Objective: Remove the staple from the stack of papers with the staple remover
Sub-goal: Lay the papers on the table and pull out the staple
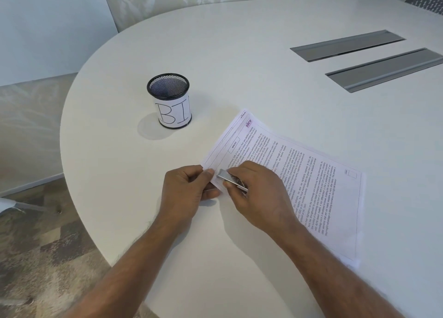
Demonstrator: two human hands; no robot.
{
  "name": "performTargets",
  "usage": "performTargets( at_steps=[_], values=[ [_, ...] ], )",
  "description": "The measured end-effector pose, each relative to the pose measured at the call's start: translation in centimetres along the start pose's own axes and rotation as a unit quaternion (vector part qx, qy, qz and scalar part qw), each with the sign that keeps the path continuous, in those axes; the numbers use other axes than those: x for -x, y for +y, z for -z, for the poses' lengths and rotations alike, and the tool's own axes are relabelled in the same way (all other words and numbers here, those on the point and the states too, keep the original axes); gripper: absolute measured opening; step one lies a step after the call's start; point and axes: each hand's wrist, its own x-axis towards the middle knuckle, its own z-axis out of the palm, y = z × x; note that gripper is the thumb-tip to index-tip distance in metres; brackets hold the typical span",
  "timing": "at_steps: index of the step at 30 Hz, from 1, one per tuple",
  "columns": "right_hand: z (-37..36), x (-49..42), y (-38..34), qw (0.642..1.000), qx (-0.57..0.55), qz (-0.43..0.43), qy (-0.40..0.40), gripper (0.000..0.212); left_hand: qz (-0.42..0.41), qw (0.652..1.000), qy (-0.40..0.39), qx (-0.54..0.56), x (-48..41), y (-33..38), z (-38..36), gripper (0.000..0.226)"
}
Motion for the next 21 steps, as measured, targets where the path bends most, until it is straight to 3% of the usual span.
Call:
performTargets(
  at_steps=[5, 12, 21],
  values=[
    [0.2, -0.5, -0.5, 0.998, 0.061, 0.006, -0.017, 0.021, -0.012, 1.000, 0.004, -0.026, 0.2, 0.1, -0.2, 0.033],
    [-0.4, -0.7, 0.8, 0.998, -0.061, -0.013, -0.025, 0.016, 0.013, 1.000, -0.010, 0.007, 0.3, 0.5, 0.3, 0.023],
    [-1.0, -0.6, 1.4, 0.992, -0.120, -0.022, -0.015, 0.020, 0.028, 0.998, -0.036, 0.037, 0.1, 0.5, 0.6, 0.020]
  ],
)
